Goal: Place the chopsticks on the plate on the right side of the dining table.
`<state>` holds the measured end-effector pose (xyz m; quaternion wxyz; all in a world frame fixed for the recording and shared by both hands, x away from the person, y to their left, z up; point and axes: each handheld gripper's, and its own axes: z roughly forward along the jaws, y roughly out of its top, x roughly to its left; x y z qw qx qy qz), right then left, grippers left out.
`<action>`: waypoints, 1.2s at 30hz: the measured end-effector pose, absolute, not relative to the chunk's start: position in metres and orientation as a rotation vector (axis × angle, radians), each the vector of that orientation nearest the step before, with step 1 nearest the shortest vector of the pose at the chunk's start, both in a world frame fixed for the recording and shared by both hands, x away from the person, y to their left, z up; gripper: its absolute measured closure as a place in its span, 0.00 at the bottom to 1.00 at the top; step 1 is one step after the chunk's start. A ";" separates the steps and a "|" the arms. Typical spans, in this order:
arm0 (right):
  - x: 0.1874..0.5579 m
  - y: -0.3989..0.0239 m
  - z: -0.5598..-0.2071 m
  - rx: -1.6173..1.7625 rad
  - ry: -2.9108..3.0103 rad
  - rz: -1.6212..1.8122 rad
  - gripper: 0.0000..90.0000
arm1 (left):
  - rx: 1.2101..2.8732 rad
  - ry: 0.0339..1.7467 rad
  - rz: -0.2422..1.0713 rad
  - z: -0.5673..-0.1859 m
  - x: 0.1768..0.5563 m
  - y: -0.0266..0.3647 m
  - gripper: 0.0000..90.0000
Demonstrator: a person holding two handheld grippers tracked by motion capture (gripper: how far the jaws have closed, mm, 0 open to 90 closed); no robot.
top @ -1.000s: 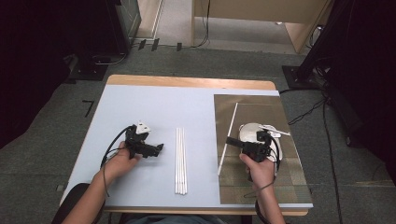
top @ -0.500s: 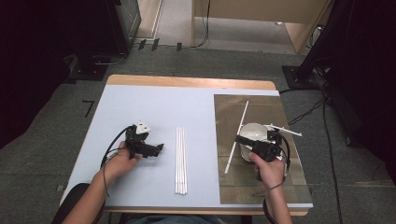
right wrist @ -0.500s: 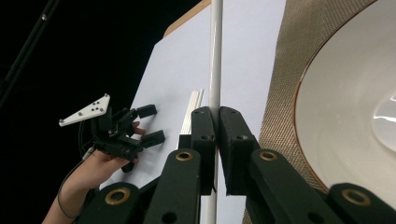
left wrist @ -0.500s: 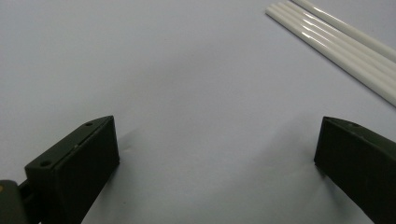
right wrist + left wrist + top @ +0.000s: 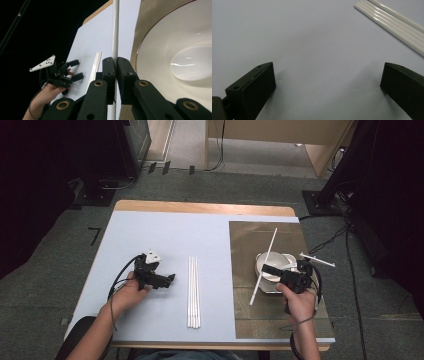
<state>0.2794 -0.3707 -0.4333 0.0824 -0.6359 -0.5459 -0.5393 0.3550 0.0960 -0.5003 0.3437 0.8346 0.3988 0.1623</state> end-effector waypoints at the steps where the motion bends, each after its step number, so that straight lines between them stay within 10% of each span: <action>1: 0.279 -0.372 -0.433 -1.904 -1.631 -1.610 0.96 | 2.169 1.036 0.422 -0.500 0.355 0.096 0.00; 36: 0.266 -0.431 -0.429 -2.028 -1.523 -1.596 0.96 | 2.168 1.037 0.422 -0.500 0.355 0.096 0.00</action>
